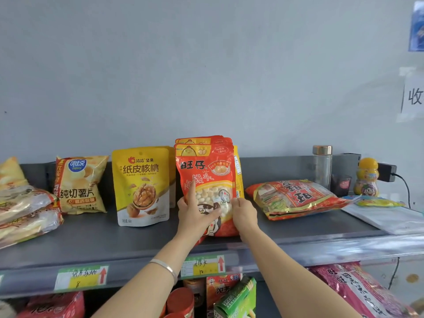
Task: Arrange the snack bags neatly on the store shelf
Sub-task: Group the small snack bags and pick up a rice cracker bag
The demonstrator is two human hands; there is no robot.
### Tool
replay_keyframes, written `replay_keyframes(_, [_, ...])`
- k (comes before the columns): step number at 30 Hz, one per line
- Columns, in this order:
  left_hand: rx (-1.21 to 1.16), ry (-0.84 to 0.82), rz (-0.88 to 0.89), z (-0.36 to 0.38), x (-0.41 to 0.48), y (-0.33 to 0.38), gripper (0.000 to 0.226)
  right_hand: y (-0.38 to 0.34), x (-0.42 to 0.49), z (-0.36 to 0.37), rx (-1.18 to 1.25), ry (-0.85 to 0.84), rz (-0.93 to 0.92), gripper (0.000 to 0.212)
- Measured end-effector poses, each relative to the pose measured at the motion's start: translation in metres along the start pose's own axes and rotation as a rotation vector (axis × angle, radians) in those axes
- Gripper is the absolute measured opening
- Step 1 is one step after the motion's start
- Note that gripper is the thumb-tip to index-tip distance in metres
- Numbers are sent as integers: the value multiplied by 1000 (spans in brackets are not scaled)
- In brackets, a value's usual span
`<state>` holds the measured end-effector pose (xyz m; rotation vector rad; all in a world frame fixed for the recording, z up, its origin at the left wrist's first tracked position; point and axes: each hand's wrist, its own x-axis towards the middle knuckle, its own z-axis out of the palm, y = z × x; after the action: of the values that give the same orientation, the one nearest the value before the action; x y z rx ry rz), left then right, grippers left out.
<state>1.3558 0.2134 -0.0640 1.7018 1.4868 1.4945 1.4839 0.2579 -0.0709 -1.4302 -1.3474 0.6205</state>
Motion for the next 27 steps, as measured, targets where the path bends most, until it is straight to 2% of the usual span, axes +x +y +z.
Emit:
replay_keyframes(4, [-47,-46,6,-4,7,-2,104,-4,1,-1,70,72,-72,36])
replay_keyframes(7, [-49,-44,29,-6,9,-6,102,-6,1,0,-3,113,-109,39])
replay_keyframes(12, [28,-60,52,-4,11,-9,100,-1,5,-1,-1,83,6,38])
replay_keyframes(16, [223,20,78,0,11,-10,97,4,6,-4,97,36,83,32])
replay_keyframes(19, [474,122,164,2,6,-7,88,2,3,-8,101,58,86,30])
replay_keyframes(22, [667,187,285,4,1,-3,75,-4,0,-16,46,86,24,27])
replay_keyframes(27, [817,231,507,13,4,-2,61,-2,0,-39,-140,145,-152,26])
